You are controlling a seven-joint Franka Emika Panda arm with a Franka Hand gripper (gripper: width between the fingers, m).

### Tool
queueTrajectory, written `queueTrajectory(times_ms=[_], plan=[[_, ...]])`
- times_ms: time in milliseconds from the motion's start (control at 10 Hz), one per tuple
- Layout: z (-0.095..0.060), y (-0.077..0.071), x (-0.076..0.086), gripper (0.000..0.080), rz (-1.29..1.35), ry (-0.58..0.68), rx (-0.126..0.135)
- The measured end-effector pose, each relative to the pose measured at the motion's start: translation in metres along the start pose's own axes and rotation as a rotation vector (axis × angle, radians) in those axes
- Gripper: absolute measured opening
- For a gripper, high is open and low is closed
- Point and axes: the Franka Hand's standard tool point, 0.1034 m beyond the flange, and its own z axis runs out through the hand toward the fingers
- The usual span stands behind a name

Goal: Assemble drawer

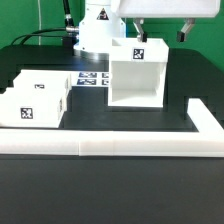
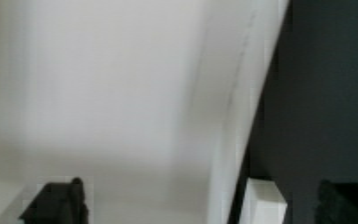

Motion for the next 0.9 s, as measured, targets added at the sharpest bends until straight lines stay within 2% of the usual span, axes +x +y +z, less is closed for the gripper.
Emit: queueTrajectory(times_ms=[200, 500, 700, 800, 900], plan=[[0.007, -0.007, -0.010, 0.0650, 0.035, -0.008, 0.001], [0.020, -0.007, -0.023, 0.0650, 0.048, 0.011, 0.020], [0.022, -0.006, -0.024, 0.0650, 0.058, 0.020, 0.027], [0.023, -0.007, -0.024, 0.0561, 0.057, 0.017, 0.027], [0.022, -0.008, -0.022, 0.0561, 0.057, 0.019, 0.028]])
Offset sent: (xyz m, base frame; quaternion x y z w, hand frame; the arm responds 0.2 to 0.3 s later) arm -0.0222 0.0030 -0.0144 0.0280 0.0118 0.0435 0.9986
